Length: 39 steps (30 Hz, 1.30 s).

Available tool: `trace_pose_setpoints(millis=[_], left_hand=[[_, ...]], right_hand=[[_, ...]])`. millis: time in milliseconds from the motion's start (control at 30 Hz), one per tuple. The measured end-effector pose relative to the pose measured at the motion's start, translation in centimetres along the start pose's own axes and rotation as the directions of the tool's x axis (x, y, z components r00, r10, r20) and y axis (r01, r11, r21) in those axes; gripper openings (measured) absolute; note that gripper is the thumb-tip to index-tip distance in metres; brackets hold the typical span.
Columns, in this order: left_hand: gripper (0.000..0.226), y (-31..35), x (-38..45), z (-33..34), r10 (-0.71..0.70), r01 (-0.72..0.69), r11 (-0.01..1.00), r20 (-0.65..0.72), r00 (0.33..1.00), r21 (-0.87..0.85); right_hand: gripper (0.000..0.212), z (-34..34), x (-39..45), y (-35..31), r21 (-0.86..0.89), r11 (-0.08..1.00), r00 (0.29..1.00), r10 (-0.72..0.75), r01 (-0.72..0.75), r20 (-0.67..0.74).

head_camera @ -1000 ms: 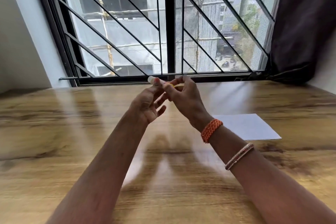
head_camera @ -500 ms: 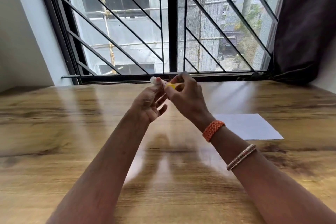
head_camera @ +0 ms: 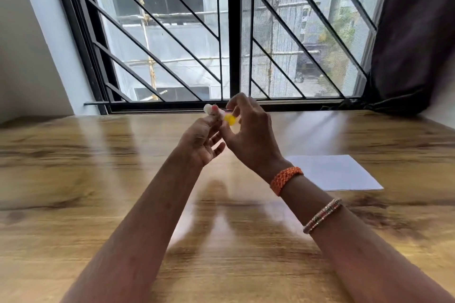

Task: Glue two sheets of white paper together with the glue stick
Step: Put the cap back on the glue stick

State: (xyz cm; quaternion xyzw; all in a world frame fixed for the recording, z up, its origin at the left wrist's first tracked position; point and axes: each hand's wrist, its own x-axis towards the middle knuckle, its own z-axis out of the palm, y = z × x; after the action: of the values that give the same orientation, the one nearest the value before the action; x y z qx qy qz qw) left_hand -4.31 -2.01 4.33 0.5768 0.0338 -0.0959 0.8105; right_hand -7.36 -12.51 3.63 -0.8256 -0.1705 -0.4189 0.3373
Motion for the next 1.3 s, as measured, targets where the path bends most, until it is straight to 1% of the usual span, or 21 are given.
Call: trace_pose_setpoints(millis=[67,100,133,200,233,300,333,367,433,567,633,700,800,833,900,1000,1100,1200,1267,1300], left_hand=[[0.027,0.1,0.0,-0.1,-0.004,0.004,1.000,-0.008,1.000,-0.006],[0.026,0.2,0.0,-0.3,0.000,0.000,1.000,-0.021,1.000,0.004],[0.026,0.4,-0.1,-0.6,0.011,-0.009,1.000,-0.048,0.999,0.029],[0.028,0.7,0.0,-1.6,0.053,-0.034,0.992,-0.153,0.987,0.124],[0.030,0.8,0.1,-2.3,0.082,-0.045,0.984,-0.216,0.973,0.174],[0.036,0.7,0.4,-4.0,0.149,-0.071,0.968,-0.320,0.936,0.242],[0.043,0.6,0.7,-4.7,0.185,-0.089,0.958,-0.352,0.917,0.272],[0.049,0.5,1.0,-5.5,0.226,-0.107,0.944,-0.378,0.898,0.312],[0.053,0.4,1.4,-6.6,0.306,-0.122,0.897,-0.398,0.865,0.424],[0.030,0.1,2.0,-7.7,0.424,-0.090,0.766,-0.396,0.814,0.636],[0.027,0.1,2.2,-8.0,0.473,-0.067,0.687,-0.375,0.798,0.724],[0.030,0.1,2.2,-8.3,0.509,-0.047,0.614,-0.350,0.786,0.788],[0.030,0.2,2.2,-8.1,0.527,-0.058,0.500,-0.250,0.812,0.864],[0.031,0.2,2.1,-7.8,0.527,-0.082,0.466,-0.201,0.825,0.881],[0.030,0.2,1.9,-7.2,0.527,-0.145,0.440,-0.124,0.841,0.886],[0.028,0.1,1.6,-6.4,0.519,-0.215,0.417,-0.037,0.854,0.883],[0.022,0.0,1.4,-5.5,0.517,-0.329,0.361,0.107,0.849,0.872],[0.018,-0.2,1.2,-4.7,0.521,-0.412,0.316,0.207,0.828,0.854],[0.018,-0.6,1.1,-4.1,0.518,-0.467,0.265,0.284,0.807,0.843],[0.018,-0.7,0.9,-3.8,0.517,-0.494,0.248,0.318,0.795,0.833]], right_hand=[[0.023,0.3,0.2,0.3,0.191,0.963,0.982,0.187,-0.190,0.036],[0.025,0.6,0.3,0.4,0.239,0.938,0.968,0.242,-0.251,0.067],[0.027,0.8,0.2,0.6,0.249,0.928,0.961,0.261,-0.277,0.096],[0.034,1.6,-0.2,1.0,0.203,0.935,0.948,0.253,-0.291,0.191],[0.035,2.0,-0.4,1.1,0.164,0.936,0.927,0.262,-0.312,0.267],[0.035,3.2,-1.0,1.3,0.054,0.929,0.846,0.307,-0.365,0.436],[0.035,3.7,-1.3,1.5,-0.015,0.928,0.806,0.332,-0.373,0.489],[0.037,4.4,-1.5,1.6,-0.081,0.929,0.780,0.349,-0.361,0.519],[0.043,5.5,-1.5,1.5,-0.172,0.928,0.765,0.370,-0.330,0.527],[0.051,7.3,-0.4,1.3,-0.180,0.919,0.749,0.390,-0.350,0.535],[0.046,8.2,-0.1,1.0,-0.198,0.923,0.747,0.384,-0.331,0.542],[0.035,9.1,0.0,0.7,-0.199,0.930,0.757,0.368,-0.310,0.540],[0.025,9.7,-0.2,0.6,-0.095,0.925,0.777,0.363,-0.369,0.515],[0.022,9.6,-0.2,0.7,-0.041,0.916,0.792,0.367,-0.399,0.489],[0.019,8.9,0.0,0.8,0.056,0.891,0.822,0.390,-0.451,0.414],[0.021,7.1,0.5,1.4,0.178,0.835,0.830,0.445,-0.520,0.336],[0.020,4.9,0.6,2.3,0.313,0.736,0.792,0.488,-0.600,0.368],[0.017,2.9,0.1,3.3,0.421,0.632,0.759,0.519,-0.651,0.394],[0.015,1.6,-0.3,3.8,0.450,0.603,0.752,0.534,-0.659,0.386],[0.014,1.1,-0.4,3.9,0.449,0.611,0.758,0.532,-0.652,0.377]])
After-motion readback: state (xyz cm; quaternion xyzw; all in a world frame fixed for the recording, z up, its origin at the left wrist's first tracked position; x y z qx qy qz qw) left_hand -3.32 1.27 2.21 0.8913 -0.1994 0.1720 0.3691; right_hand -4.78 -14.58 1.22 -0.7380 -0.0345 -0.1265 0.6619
